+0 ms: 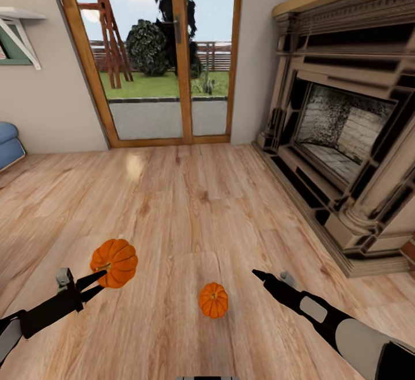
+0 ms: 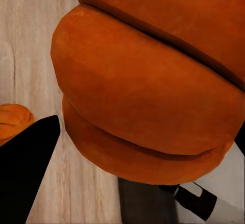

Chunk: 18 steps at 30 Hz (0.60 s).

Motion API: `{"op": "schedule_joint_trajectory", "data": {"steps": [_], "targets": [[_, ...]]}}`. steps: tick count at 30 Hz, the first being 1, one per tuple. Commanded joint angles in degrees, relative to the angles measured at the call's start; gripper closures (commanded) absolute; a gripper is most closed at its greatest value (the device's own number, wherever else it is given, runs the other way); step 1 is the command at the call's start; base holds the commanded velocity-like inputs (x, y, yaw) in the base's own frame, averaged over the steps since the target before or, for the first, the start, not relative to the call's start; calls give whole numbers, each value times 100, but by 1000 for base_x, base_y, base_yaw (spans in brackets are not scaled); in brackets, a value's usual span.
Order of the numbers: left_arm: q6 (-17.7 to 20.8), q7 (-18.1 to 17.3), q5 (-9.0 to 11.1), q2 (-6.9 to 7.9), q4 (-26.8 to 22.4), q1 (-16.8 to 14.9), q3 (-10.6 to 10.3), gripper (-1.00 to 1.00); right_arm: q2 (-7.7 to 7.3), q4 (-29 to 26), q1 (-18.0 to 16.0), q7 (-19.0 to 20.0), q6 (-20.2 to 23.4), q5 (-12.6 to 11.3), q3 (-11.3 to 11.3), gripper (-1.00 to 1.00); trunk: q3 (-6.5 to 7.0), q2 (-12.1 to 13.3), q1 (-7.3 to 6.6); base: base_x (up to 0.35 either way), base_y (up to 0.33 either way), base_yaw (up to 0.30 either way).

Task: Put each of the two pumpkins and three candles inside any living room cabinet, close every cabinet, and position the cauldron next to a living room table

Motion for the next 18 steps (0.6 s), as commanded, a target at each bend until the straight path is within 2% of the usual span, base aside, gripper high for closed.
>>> {"op": "schedule_joint_trajectory", "data": {"steps": [1,4,10,12,14,16,18], "targets": [[45,-85,15,4,1,-3,4,100,12,99,-4,145,9,-52,31,-100,-4,-2,0,48,28,0],[45,-220,-19,4,18,-3,3,100,40,262,-4,369,-20,23,38,-100,-4,-2,0,17,10,0],[45,-254,-14,-4,25,-3,-1,100,181,324,13,427,-39,300,40,-100,-4,-2,0,5,1,0],[45,-255,2,0,26,-3,-1,100,383,446,27,415,-37,453,40,-100,-4,-2,0,129,0,0],[45,-255,22,3,26,-3,1,100,604,681,36,398,-18,702,35,-100,-4,-2,0,213,0,0],[45,-255,31,3,26,-3,0,100,763,796,39,370,52,825,33,-100,-4,-2,0,181,0,0],[45,-256,36,4,26,-3,1,100,842,829,41,359,239,860,32,-100,-4,-2,0,87,0,0]]}}
